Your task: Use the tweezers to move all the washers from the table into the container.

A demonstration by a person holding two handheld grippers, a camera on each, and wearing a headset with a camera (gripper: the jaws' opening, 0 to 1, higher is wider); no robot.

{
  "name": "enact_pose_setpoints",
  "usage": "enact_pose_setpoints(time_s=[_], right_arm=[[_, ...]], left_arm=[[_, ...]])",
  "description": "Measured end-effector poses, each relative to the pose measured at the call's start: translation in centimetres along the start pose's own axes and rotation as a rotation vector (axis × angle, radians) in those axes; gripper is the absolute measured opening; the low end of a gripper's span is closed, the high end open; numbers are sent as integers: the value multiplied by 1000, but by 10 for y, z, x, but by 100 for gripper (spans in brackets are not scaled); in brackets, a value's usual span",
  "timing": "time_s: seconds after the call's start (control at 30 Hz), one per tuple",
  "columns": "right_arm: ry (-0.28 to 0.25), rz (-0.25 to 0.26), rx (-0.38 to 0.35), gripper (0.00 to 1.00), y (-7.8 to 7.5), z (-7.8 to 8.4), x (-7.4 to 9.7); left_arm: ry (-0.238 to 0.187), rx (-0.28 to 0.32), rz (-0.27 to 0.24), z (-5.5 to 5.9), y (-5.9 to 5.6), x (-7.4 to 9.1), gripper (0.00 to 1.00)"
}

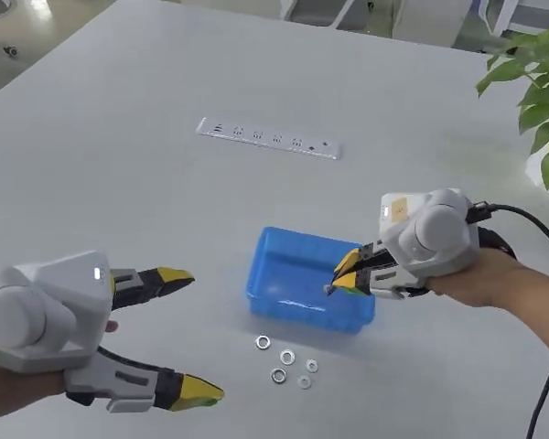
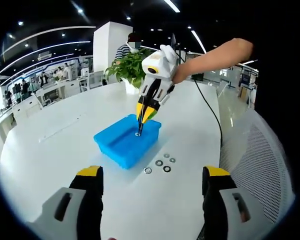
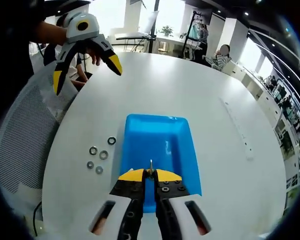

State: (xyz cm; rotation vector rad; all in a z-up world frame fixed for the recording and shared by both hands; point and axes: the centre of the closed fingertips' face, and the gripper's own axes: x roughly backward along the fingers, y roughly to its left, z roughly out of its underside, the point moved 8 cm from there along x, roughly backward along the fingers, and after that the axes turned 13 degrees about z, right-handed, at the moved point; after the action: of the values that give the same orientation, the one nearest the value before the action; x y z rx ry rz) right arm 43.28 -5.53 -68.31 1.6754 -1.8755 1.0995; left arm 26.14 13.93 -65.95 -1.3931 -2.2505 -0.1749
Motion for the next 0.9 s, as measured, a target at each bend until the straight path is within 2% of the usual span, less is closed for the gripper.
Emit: enact_pose_setpoints(time_s=[0.33,0.9], right_arm=[[30,-20,-6,7,7,9,-12],[39,-27,26,8,6,6,-11]], left_arm=[[6,1,-7,5,1,1,91],[19,2,0,9,-4,1,88]])
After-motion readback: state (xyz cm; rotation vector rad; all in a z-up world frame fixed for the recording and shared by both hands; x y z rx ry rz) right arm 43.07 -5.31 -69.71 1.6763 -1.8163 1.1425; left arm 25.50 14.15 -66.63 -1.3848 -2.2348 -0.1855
